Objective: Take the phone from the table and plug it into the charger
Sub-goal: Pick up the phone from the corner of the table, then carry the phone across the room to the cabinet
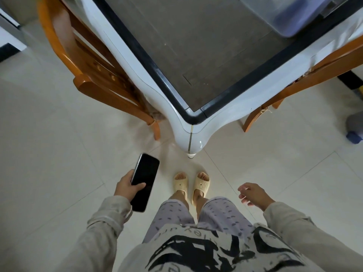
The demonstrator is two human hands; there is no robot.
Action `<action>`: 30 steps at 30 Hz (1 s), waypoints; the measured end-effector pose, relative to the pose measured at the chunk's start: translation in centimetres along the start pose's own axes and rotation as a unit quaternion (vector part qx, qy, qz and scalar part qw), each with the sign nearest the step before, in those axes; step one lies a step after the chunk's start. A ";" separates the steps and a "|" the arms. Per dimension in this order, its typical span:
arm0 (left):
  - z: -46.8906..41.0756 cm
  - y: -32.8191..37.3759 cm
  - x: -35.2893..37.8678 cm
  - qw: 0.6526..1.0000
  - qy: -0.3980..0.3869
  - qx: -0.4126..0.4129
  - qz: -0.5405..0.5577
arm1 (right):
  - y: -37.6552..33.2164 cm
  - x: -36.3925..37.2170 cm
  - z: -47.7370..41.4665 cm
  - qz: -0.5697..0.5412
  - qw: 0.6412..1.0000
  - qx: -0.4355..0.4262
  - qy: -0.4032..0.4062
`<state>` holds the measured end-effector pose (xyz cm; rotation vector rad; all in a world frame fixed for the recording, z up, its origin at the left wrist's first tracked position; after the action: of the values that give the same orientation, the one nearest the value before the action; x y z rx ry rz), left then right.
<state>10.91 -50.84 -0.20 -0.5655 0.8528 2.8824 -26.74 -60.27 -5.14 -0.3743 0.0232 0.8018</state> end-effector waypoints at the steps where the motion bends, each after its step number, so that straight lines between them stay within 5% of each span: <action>1: -0.2 -0.3 0.2 1.000 -0.006 -0.004 -0.020 | 0.4 0.1 0.1 -0.008 1.000 0.001 0.004; 7: -2.5 -0.6 0.9 0.984 -0.062 -0.015 -0.169 | 3.1 1.7 1.5 -0.087 0.995 0.018 0.035; 15: -5.0 -0.5 1.9 0.898 -0.167 0.001 -0.407 | 8.2 8.2 4.8 -0.252 0.961 0.059 0.100; 23: -5.2 2.4 7.4 0.767 -0.245 0.086 -0.587 | 14.4 19.0 7.2 -0.446 0.876 0.117 0.137; 30: -2.1 5.7 16.4 0.715 -0.283 0.173 -0.615 | 19.2 29.1 8.9 -0.577 0.788 0.157 0.146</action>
<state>-4.63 -57.15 -5.05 -0.0653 0.5229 1.4407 -20.98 -24.81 -7.61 -0.1286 0.1965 -0.4938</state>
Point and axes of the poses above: each hand's wrist, its own z-axis away from the middle knuckle, its own x-axis out of the palm, y = z × x, the point moved 6 cm from there along -z, towards the middle knuckle, and after that the axes turned 9 degrees about -y, right-handed, at the moved point
